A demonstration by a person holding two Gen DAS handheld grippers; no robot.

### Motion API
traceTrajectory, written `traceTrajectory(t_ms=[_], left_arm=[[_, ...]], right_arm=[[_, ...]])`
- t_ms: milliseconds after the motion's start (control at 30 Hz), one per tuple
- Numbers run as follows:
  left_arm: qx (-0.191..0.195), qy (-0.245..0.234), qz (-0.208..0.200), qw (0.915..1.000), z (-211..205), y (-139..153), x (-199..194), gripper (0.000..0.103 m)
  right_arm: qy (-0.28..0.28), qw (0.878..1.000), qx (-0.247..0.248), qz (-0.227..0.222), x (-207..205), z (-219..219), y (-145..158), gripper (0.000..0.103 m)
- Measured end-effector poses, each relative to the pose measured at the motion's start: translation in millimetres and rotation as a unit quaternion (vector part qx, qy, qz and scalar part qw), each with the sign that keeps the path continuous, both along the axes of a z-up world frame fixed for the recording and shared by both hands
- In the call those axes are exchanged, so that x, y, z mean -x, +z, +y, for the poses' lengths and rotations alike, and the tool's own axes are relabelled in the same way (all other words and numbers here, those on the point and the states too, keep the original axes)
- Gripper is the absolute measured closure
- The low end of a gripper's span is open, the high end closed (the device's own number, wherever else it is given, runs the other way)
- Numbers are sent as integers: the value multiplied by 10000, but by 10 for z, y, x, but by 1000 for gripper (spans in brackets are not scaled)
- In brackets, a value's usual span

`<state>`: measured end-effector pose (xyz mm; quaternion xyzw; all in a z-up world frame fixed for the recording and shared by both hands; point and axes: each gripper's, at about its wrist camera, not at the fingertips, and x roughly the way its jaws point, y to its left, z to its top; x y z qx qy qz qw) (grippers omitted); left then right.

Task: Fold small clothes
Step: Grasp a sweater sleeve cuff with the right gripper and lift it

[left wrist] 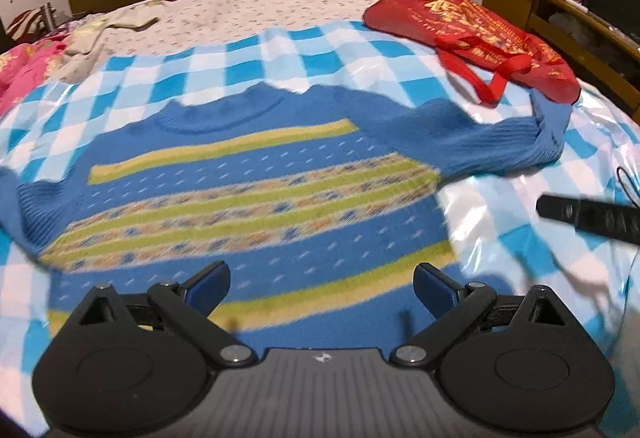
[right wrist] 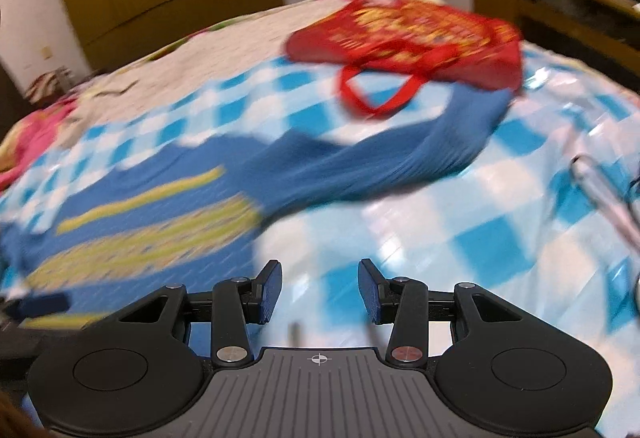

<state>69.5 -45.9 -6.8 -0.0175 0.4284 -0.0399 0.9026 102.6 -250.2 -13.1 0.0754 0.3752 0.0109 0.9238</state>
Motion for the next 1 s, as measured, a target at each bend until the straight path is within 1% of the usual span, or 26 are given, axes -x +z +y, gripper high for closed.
traceTrajectory(t_ms=[100, 200, 267, 367, 433, 500, 567, 633, 667, 733, 800, 900, 1000], left_arm=[[115, -92, -34, 9999, -133, -3, -157, 0], [108, -185, -43, 9998, -260, -27, -298, 0], [33, -247, -51, 9997, -338, -62, -386, 0], [47, -306, -132, 9994, -443, -55, -485, 0], [43, -331, -147, 9993, -498, -62, -537, 0], [34, -354, -109, 9993, -544, -92, -589, 0], [48, -360, -107, 9993, -579, -98, -624, 0], [69, -371, -95, 9992, -597, -104, -642, 0], [82, -373, -87, 9992, -597, -110, -644, 0], [114, -368, -80, 9992, -583, -106, -635, 0], [154, -353, -99, 9992, -552, -89, -612, 0], [261, -283, -103, 9992, -454, -68, -565, 0], [392, -168, -151, 9990, -314, -19, -498, 0]], right_arm=[[-288, 9995, 148, -64, -290, -201, -15, 61], [-521, 9982, 274, -83, -541, -331, -46, 61], [-674, 9971, 343, -63, -718, -409, -82, 61], [-897, 9953, 352, -1, -962, -513, -144, 61], [-1019, 9936, 480, 15, -1095, -536, -171, 60], [-1107, 9917, 661, 27, -1238, -536, -224, 55], [-1185, 9897, 794, 97, -1337, -558, -295, 55], [-1322, 9871, 895, 153, -1394, -610, -360, 58], [-1404, 9862, 854, 181, -1402, -666, -384, 61], [-1515, 9863, 607, 232, -1403, -785, -399, 71], [-1590, 9868, 176, 255, -1355, -918, -363, 89], [-1567, 9871, -331, 58, -1217, -999, -218, 94], [-1328, 9895, -508, -277, -1112, -879, 1, 95]])
